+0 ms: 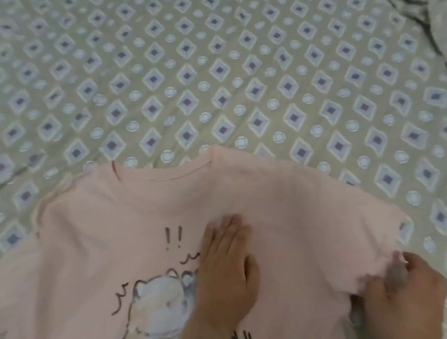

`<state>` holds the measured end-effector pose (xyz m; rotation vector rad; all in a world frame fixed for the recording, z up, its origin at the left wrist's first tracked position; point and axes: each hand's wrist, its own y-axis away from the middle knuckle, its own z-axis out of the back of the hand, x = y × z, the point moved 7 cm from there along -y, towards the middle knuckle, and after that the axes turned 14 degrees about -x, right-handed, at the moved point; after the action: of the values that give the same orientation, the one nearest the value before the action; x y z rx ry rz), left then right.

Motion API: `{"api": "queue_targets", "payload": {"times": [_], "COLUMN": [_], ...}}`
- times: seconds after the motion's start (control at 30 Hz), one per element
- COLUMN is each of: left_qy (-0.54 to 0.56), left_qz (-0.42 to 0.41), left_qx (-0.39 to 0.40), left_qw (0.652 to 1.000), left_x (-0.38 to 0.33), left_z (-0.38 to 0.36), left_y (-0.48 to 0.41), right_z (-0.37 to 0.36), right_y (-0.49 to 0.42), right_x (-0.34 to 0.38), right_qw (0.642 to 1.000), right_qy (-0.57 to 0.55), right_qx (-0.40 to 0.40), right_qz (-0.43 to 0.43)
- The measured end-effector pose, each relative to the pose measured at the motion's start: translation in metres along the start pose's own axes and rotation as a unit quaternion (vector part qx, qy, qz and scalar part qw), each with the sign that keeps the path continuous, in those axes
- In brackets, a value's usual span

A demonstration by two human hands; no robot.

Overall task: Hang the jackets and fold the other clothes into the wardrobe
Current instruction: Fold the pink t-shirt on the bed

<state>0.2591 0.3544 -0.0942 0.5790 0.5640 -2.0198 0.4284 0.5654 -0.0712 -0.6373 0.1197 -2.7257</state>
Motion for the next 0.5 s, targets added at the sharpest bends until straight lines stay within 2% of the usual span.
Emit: {"api": "queue_targets", "payload": {"times": [0.03,0.1,0.17,0.23,0.33,0.4,0.43,0.5], "left_qy": [-0.042,-0.105,-0.156,-0.179,-0.178,-0.146,-0.122,-0.063], "left_qz": [0.019,0.069,0.113,0.177,0.258,0.326,0.369,0.459], "left_qx": [-0.010,-0.023,-0.033,-0.056,-0.118,-0.190,-0.239,-0.320], "left_qw": [0.999,0.992,0.981,0.966,0.942,0.915,0.890,0.827], "left_x": [0.019,0.064,0.105,0.142,0.183,0.208,0.223,0.256], "left_z": [0.016,0.053,0.086,0.121,0.170,0.203,0.221,0.248], "left_y": [0.014,0.042,0.069,0.095,0.120,0.127,0.127,0.125], "right_z": [0.006,0.001,-0.021,-0.052,-0.089,-0.107,-0.114,-0.132], "right_y": [0.009,0.039,0.070,0.114,0.189,0.236,0.253,0.268], "right_x": [0.014,0.069,0.129,0.190,0.290,0.349,0.373,0.413], "right_qw": [0.997,0.977,0.960,0.934,0.835,0.763,0.742,0.747], "right_qy": [0.023,-0.035,-0.090,-0.128,-0.156,-0.169,-0.179,-0.184], "right_qx": [-0.041,-0.072,-0.001,0.140,0.293,0.348,0.354,0.335], "right_qz": [0.059,0.196,0.266,0.302,0.438,0.518,0.541,0.544]}}
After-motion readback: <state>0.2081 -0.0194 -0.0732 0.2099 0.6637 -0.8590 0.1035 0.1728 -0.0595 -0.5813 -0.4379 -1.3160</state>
